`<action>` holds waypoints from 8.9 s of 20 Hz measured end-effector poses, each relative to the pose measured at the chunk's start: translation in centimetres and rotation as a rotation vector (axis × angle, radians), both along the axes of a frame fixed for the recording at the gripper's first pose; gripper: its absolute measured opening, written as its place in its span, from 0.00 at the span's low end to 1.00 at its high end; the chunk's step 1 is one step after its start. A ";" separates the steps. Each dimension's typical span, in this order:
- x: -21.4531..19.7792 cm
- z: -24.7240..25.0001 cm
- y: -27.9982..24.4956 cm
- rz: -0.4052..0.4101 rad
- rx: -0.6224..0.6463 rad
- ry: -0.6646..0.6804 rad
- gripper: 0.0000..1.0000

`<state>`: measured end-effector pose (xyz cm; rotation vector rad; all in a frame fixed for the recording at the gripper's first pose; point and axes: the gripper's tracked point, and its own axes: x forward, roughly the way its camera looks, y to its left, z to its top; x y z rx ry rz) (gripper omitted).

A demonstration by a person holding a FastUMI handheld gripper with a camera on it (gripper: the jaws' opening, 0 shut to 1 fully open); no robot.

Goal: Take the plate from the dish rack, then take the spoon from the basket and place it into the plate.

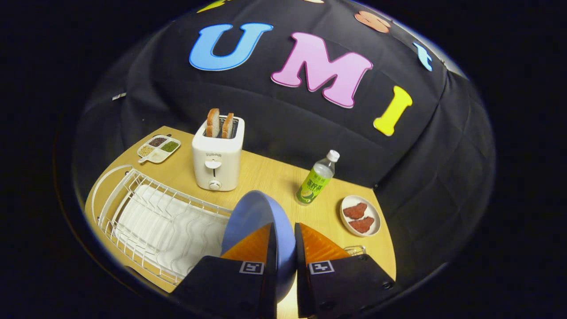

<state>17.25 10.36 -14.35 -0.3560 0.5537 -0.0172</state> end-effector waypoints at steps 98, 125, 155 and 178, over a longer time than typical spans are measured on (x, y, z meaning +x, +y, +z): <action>-5.7 -9.9 -15.8 0.532 0.161 -0.098 0.33; -6.9 8.7 -18.4 0.530 0.577 -0.211 0.11; -19.1 -7.0 -11.9 0.709 0.485 0.162 0.61; -12.9 19.4 -25.6 0.235 0.559 -0.476 0.98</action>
